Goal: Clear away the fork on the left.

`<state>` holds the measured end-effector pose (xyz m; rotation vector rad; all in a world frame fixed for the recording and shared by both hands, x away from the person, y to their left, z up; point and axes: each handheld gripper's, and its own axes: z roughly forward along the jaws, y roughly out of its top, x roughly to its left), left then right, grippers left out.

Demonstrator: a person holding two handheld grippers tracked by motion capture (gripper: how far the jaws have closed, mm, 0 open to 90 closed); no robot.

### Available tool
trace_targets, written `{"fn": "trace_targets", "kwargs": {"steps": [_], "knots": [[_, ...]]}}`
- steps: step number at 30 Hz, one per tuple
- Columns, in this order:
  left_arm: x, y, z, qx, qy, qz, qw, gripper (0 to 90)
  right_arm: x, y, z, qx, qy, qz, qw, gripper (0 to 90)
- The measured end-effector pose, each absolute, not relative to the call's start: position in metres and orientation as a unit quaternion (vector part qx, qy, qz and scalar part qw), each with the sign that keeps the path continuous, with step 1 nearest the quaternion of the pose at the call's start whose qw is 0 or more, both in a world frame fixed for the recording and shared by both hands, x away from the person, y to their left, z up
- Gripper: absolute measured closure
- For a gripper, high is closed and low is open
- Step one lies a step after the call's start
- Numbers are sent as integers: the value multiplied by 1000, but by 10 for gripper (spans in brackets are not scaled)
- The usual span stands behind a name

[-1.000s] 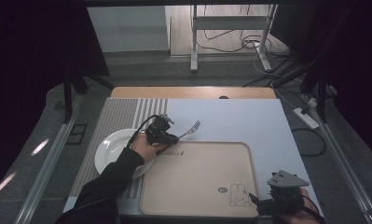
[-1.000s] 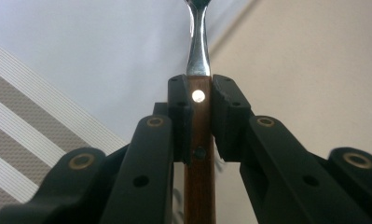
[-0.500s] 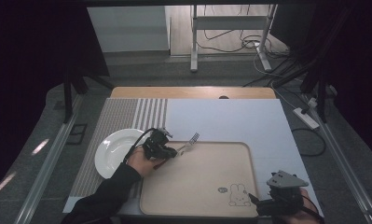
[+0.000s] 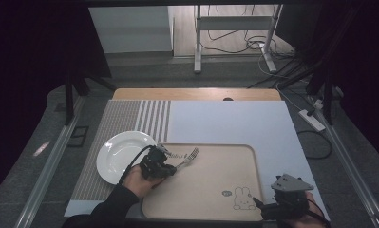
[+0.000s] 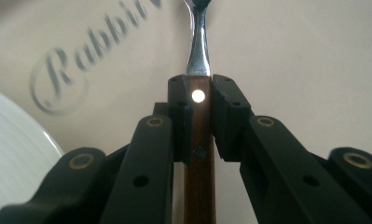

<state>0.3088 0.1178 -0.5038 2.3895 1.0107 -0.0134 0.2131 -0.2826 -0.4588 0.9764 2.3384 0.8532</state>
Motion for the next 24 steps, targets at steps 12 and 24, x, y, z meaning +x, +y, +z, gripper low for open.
{"fn": "trace_targets", "kwargs": {"steps": [12, 24], "knots": [[270, 118, -510, 885, 387, -7, 260, 780, 213, -282, -459, 353, 852, 309, 233, 0], [274, 112, -500, 886, 357, -12, 294, 846, 214, -282, -459, 353, 852, 308, 233, 0]]}}
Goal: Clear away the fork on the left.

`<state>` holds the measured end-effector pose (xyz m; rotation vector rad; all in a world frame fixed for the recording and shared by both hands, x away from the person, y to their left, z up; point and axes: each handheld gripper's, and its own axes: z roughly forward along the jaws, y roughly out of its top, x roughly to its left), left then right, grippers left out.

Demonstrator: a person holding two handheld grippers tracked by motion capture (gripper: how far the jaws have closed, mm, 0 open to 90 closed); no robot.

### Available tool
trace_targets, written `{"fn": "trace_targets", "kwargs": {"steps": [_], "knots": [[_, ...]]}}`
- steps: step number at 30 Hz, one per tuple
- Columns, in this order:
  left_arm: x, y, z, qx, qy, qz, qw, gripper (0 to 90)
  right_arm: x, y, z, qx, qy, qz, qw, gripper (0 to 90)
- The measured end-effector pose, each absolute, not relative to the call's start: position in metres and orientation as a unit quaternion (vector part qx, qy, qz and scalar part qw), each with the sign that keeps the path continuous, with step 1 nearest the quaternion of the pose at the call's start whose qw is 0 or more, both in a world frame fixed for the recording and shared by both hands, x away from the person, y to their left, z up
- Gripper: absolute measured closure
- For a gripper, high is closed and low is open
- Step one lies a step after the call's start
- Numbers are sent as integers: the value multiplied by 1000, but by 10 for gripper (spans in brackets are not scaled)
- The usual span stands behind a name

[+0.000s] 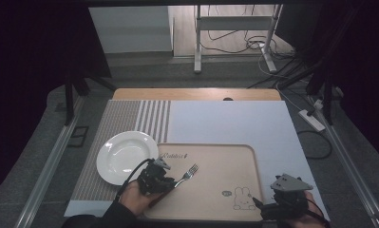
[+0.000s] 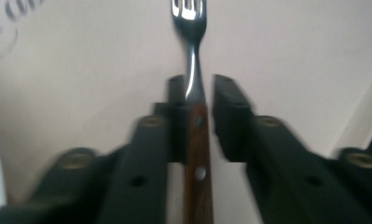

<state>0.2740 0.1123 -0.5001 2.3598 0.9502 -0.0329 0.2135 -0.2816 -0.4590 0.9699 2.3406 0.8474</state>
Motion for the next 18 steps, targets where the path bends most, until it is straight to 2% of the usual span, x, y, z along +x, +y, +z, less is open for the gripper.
{"fn": "trace_targets", "kwargs": {"steps": [2, 9, 18], "knots": [[279, 107, -499, 890, 346, -17, 296, 891, 214, -282, -459, 353, 852, 309, 233, 0], [286, 86, -507, 905, 321, -22, 279, 891, 214, -282, -459, 355, 851, 310, 232, 0], [290, 86, -513, 910, 325, -2, 257, 891, 214, -282, -459, 355, 851, 311, 231, 0]]}}
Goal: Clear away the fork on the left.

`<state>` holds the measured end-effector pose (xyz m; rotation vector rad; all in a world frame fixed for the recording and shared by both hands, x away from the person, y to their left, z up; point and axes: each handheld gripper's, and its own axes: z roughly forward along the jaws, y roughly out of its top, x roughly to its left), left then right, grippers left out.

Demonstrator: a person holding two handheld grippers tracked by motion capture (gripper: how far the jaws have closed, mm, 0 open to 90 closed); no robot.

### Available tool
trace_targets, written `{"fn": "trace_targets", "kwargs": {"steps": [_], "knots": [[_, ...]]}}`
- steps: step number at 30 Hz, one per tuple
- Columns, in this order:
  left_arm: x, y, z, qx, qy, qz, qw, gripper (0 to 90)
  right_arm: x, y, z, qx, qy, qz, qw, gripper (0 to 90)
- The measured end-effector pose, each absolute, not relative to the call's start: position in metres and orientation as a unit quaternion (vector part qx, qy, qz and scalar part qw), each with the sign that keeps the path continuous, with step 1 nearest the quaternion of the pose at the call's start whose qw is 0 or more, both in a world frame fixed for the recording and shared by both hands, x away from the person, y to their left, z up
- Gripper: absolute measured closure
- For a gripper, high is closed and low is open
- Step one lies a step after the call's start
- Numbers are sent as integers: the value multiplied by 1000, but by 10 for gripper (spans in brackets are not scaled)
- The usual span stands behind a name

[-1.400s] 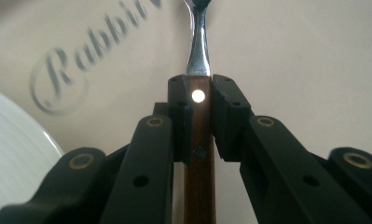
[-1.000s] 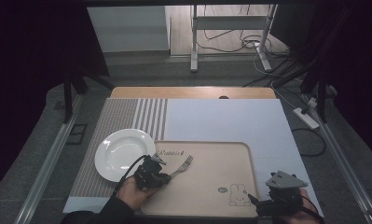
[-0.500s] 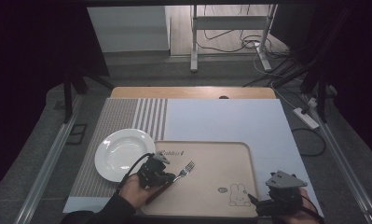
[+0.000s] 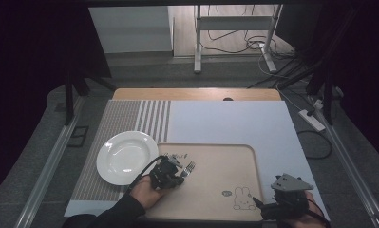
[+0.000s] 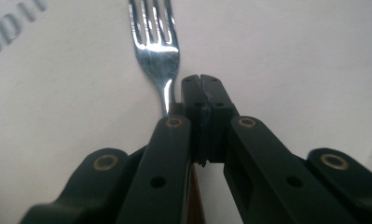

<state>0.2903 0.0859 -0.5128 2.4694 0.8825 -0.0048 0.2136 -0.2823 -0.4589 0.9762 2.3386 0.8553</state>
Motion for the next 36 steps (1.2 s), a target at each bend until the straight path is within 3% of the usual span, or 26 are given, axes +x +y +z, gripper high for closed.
{"fn": "trace_targets", "kwargs": {"steps": [36], "knots": [[307, 139, -512, 886, 402, 18, 231, 890, 214, -282, -459, 353, 852, 311, 229, 0]]}}
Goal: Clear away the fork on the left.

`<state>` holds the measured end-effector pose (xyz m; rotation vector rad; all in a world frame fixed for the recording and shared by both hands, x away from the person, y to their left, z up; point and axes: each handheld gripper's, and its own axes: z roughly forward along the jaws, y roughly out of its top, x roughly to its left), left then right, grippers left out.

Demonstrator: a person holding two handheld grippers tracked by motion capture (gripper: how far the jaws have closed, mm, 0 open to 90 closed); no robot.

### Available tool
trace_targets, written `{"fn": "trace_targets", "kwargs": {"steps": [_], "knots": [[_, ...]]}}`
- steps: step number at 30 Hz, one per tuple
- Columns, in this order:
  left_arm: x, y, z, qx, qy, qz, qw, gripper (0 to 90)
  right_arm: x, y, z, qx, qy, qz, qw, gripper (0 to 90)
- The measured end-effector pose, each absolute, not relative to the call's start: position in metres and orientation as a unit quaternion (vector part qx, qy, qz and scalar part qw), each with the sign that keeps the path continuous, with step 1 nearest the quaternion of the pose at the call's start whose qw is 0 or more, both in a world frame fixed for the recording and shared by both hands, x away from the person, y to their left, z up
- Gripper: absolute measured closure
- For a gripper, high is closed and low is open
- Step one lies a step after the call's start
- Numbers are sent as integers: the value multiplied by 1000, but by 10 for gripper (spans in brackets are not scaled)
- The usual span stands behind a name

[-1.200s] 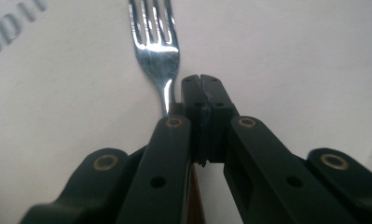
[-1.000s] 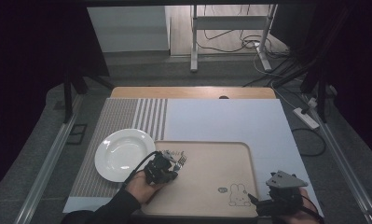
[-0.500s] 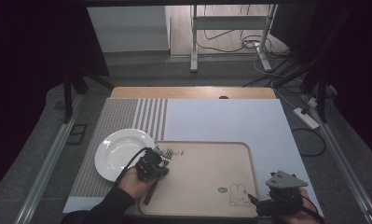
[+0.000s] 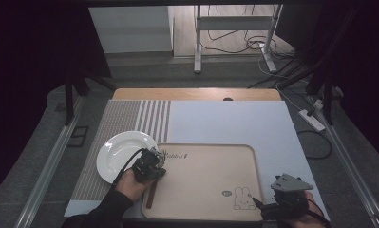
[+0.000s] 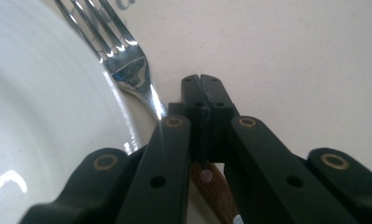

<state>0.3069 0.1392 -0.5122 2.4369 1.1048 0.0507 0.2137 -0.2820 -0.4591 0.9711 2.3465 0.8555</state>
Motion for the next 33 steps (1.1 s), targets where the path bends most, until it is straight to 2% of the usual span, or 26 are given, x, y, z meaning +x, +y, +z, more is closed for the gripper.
{"fn": "trace_targets", "kwargs": {"steps": [9, 15, 25, 33], "knots": [[308, 143, -513, 884, 406, 17, 233, 889, 214, -282, -459, 350, 854, 309, 229, 0], [308, 147, -508, 880, 392, 2, 268, 865, 214, -282, -459, 352, 853, 310, 228, 0], [302, 153, -495, 877, 363, 21, 313, 605, 214, -282, -459, 352, 853, 309, 228, 0], [301, 159, -491, 877, 359, 41, 316, 479, 214, -282, -459, 355, 852, 310, 228, 0]]}}
